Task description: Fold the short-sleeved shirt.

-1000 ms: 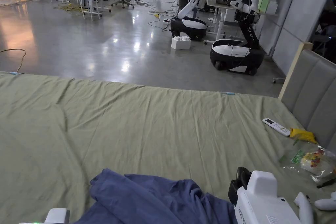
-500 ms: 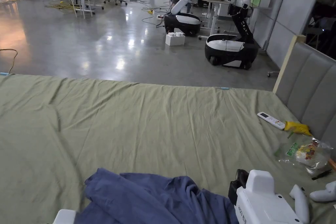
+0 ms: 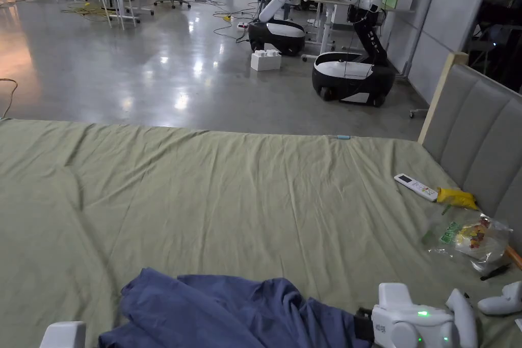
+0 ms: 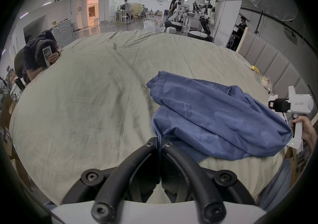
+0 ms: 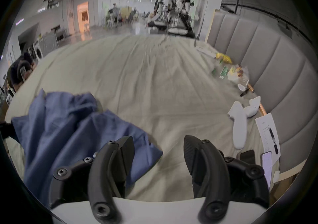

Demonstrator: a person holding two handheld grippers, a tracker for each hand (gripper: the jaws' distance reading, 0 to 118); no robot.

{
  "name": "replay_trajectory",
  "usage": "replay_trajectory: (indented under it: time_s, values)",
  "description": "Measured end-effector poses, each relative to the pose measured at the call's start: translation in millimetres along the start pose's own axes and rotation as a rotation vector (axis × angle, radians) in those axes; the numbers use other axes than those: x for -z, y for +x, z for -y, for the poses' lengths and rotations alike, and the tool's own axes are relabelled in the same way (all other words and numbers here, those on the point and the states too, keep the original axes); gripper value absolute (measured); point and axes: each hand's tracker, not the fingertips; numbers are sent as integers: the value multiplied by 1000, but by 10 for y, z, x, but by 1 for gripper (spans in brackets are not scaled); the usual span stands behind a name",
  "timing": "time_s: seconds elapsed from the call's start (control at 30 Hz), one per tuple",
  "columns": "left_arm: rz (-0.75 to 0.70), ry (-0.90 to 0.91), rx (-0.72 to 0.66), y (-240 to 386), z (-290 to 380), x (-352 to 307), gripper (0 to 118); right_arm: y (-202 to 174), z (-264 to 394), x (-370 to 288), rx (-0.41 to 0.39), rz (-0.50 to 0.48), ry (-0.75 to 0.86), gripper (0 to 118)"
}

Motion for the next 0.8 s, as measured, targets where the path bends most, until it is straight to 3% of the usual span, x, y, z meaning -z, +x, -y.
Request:
replay_trajectory:
  time_s: [0.17, 0.2, 0.33, 0.37, 0.53, 0.8]
  values:
    - [-12, -16, 14, 25, 65, 37, 4, -159, 178, 439, -107, -53, -154, 60]
    - [-12, -19, 13, 23, 70, 41, 4, -186, 216, 424, -106, -39, -101, 57]
    - [-17, -28, 14, 40, 91, 62, 4, -198, 216, 322, -60, -77, -80, 9]
    - [-16, -31, 17, 47, 95, 71, 4, -197, 219, 318, -51, -83, -77, 6]
    - [-11, 3, 11, 78, 47, 11, 3, -195, 187, 148, -54, -81, -44, 4]
    - [54, 128, -20, 8, -400, -370, 3, -67, -195, -564, -56, -59, 178, 4]
